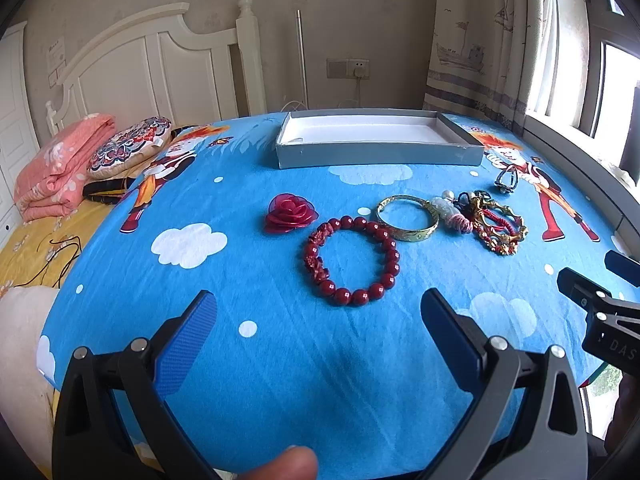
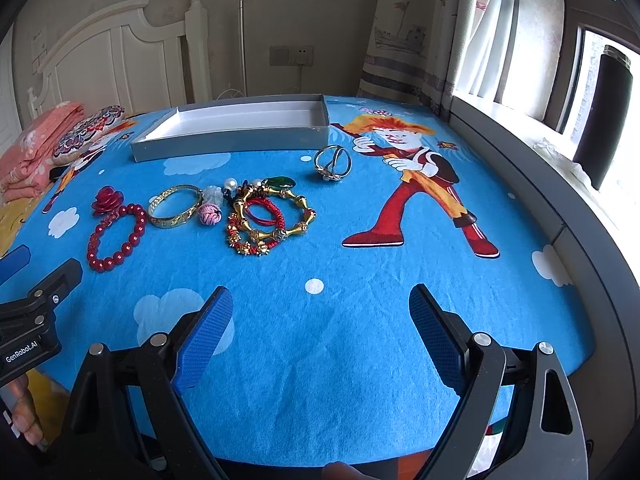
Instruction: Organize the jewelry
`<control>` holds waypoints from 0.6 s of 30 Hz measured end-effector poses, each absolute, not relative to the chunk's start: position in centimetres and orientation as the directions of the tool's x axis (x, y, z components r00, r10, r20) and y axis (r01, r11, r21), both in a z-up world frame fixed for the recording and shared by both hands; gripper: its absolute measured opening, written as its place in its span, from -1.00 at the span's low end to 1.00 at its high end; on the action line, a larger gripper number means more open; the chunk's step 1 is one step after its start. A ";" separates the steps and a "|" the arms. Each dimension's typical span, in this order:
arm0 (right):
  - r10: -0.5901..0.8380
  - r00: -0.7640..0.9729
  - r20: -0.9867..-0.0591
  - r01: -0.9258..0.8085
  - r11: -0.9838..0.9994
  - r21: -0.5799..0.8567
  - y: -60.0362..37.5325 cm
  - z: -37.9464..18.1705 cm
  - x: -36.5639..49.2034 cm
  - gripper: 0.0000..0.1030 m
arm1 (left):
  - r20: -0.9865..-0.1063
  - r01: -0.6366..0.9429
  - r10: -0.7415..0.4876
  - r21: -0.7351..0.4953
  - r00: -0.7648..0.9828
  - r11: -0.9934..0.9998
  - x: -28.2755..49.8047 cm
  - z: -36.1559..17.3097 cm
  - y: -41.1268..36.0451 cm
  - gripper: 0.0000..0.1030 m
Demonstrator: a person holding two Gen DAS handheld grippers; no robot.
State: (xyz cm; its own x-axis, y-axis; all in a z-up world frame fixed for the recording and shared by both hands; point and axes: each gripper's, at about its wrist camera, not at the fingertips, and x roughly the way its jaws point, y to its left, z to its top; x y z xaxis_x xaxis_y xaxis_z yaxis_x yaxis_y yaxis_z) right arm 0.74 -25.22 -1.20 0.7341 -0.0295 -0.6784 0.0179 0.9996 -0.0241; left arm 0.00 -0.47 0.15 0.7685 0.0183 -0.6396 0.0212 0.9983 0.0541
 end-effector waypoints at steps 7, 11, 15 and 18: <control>-0.034 0.734 -0.678 0.018 0.999 -0.030 -25.1 -1.3 0.7 0.64 | -0.640 0.021 0.018 0.054 0.768 0.998 0.0 0.1 -0.4 0.91; -0.030 0.735 -0.678 0.015 0.999 -0.028 -25.1 -1.4 0.7 0.63 | -0.643 0.017 0.020 0.052 0.765 0.999 0.0 -0.1 -0.2 0.92; -0.030 0.738 -0.674 0.019 1.000 -0.023 -25.5 -1.4 0.9 0.63 | -0.646 0.005 0.018 0.033 0.763 0.999 0.2 -0.3 0.2 0.91; -0.030 0.740 -0.672 0.018 1.000 -0.024 -25.7 -1.4 1.1 0.63 | -0.636 -0.012 0.006 -0.005 0.772 1.000 0.1 -0.1 0.9 0.91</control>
State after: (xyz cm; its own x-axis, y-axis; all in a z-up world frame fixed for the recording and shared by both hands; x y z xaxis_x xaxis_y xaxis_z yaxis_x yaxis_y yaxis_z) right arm 1.14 -25.68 -1.37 0.7404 -0.0296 -0.6716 0.0183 0.9995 -0.0240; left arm 0.10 0.92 -0.12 0.7718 0.0061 -0.6358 -0.0117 0.9999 -0.0046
